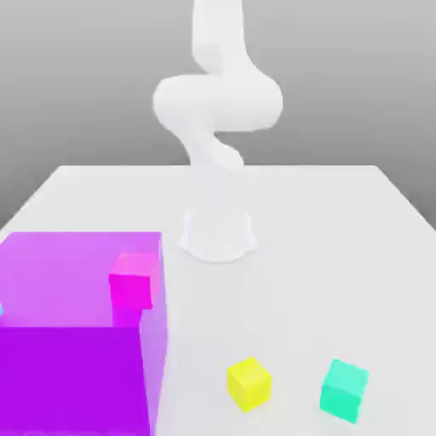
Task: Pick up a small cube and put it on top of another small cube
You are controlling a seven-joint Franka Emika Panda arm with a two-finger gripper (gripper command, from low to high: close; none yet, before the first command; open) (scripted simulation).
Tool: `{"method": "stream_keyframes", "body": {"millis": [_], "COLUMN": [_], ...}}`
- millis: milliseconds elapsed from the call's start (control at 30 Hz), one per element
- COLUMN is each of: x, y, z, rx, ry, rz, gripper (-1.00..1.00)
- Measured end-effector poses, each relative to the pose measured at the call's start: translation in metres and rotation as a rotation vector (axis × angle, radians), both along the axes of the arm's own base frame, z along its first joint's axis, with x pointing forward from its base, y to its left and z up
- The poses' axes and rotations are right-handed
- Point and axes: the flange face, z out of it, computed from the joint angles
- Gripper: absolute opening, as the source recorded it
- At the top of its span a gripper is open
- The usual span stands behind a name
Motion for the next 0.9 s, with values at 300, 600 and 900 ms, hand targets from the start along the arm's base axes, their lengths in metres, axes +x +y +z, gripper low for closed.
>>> {"method": "stream_keyframes", "body": {"millis": [300,600,900], "x": [0.085,0.098,0.061], "y": [0.063,0.133,0.169], "z": [-0.156,-0.329,-0.489], "rx": [-0.14,-0.275,-0.382], "ry": [0.242,0.465,0.648], "rz": [0.312,0.646,0.924], "gripper": [0.0,0.0,0.0]}}
